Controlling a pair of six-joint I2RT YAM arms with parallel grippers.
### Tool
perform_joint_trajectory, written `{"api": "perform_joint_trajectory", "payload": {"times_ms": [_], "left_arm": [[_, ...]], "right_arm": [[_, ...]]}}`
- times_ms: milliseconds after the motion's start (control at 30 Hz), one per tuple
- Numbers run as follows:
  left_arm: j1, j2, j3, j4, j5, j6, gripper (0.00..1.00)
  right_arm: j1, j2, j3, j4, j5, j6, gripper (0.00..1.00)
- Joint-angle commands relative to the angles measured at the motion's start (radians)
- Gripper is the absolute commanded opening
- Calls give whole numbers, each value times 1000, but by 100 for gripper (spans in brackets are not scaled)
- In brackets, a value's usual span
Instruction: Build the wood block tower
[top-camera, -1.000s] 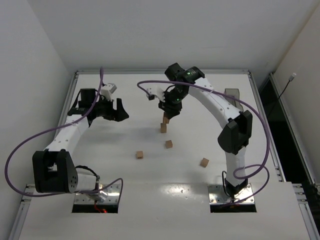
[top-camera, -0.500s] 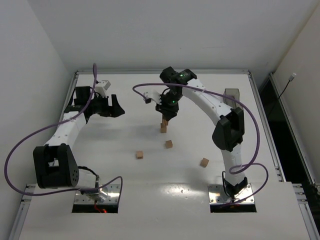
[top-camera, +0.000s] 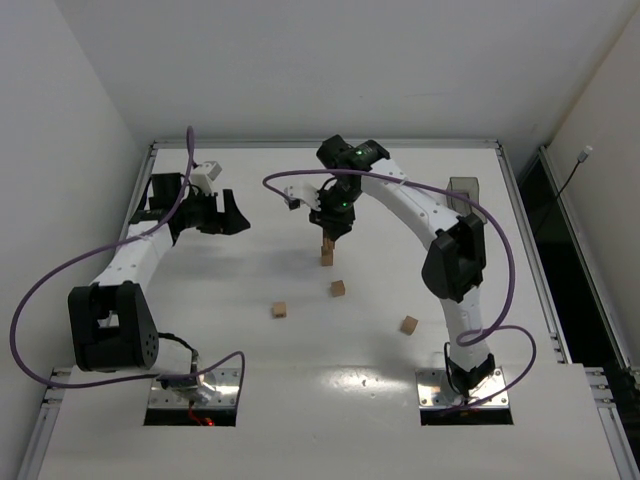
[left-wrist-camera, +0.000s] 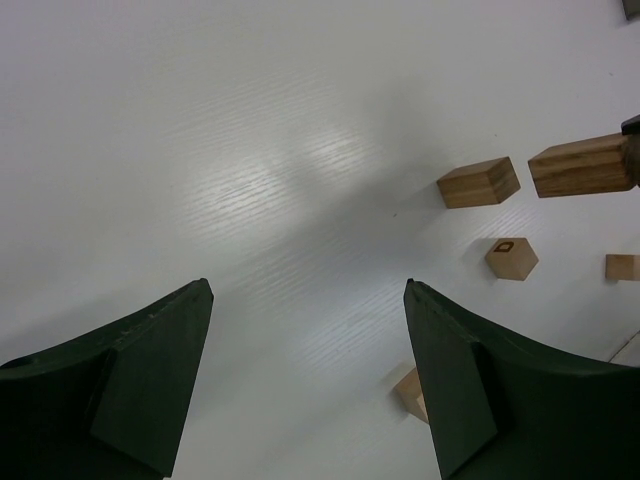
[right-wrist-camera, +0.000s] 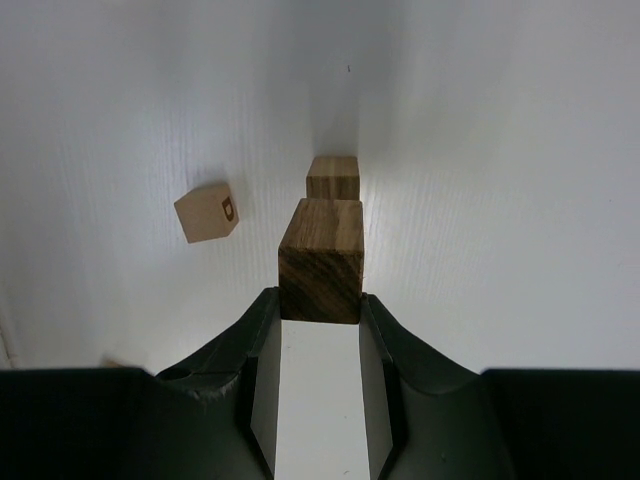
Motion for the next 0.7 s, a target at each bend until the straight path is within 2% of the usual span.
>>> {"api": "perform_joint_trajectory", "payload": {"times_ms": [0, 667], "left_arm": [[13, -3, 37, 38, 27, -12, 74], [13, 6, 37, 38, 27, -12, 74]], "right_arm": [[8, -4, 1, 22, -6, -38, 0], [8, 61, 59, -44, -24, -100, 0]]}}
